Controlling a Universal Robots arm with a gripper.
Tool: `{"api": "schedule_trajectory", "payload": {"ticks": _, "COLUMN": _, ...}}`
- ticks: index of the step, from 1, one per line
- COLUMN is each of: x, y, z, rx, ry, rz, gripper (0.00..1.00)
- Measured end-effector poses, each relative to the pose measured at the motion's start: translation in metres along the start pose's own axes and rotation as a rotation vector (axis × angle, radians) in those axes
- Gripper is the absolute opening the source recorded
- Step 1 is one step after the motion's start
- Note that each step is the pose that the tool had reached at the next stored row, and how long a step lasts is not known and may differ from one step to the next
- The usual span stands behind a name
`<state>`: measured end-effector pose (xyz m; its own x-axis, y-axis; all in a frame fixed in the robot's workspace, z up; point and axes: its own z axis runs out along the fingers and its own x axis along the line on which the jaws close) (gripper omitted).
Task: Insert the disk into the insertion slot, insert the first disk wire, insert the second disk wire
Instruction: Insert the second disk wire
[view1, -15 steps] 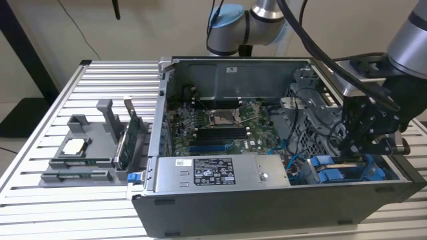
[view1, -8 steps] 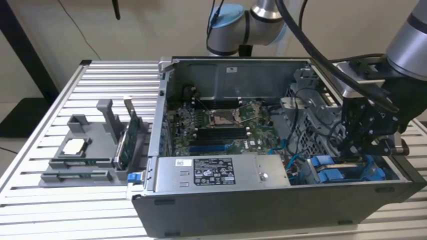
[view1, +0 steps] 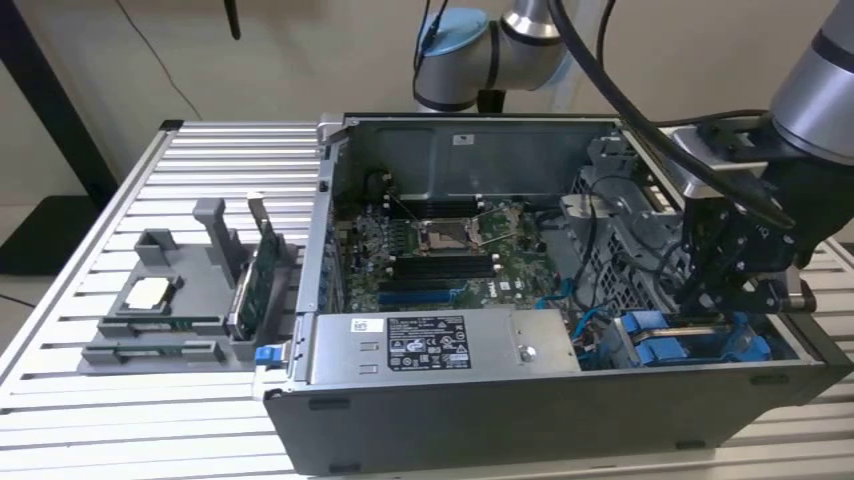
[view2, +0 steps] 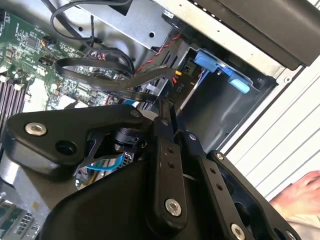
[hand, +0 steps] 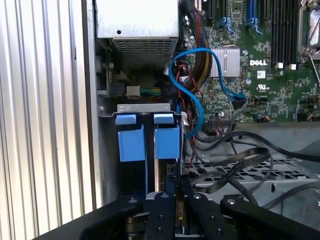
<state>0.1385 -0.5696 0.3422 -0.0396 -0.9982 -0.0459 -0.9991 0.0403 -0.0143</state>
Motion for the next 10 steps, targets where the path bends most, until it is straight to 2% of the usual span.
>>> {"api": "schedule_trajectory", "payload": {"ticks": 7, "x": 0.0002, "y": 0.0001, "z": 0.0032, "rx": 0.0005, "ry": -0.0001, "rz": 0.0, "gripper": 0.18}}
{"api": "schedule_trajectory", "payload": {"ticks": 8, "x": 0.0002, "y": 0.0001, "z": 0.0034, "rx": 0.0006, "ry": 0.0001, "rz": 0.0, "gripper": 0.24}}
{"api": "schedule_trajectory", "payload": {"ticks": 10, "x": 0.0002, "y": 0.0001, "z": 0.0035, "rx": 0.0008, "ry": 0.0001, "rz": 0.0, "gripper": 0.24}}
